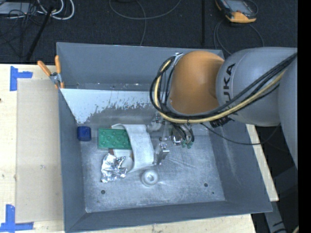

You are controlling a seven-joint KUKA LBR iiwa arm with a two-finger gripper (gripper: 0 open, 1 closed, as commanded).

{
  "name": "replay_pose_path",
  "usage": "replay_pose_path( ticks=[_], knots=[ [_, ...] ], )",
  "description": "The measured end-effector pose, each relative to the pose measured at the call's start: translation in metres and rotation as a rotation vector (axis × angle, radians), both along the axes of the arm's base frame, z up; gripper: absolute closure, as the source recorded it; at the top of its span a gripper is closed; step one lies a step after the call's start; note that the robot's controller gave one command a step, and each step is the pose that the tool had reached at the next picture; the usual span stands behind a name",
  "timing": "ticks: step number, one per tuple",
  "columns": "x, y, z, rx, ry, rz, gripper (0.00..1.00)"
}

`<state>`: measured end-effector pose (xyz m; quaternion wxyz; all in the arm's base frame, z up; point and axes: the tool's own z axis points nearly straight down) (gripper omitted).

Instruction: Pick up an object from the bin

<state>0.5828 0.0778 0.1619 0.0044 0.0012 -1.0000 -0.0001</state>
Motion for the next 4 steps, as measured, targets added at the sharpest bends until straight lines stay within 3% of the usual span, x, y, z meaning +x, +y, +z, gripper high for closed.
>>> replay_pose_path(
  ticks=[1,2,3,4],
  knots=[
    [0.002,0.044,-0.056,-0.006,-0.033,0.226,0.0],
    [-0.013,0.108,-0.04,0.002,-0.014,0.497,0.0],
    [-0.005,0.142,-0.045,0.004,-0.01,0.678,0.0],
    [0.032,0.098,-0.078,0.008,-0.018,1.066,0.0]
  ],
)
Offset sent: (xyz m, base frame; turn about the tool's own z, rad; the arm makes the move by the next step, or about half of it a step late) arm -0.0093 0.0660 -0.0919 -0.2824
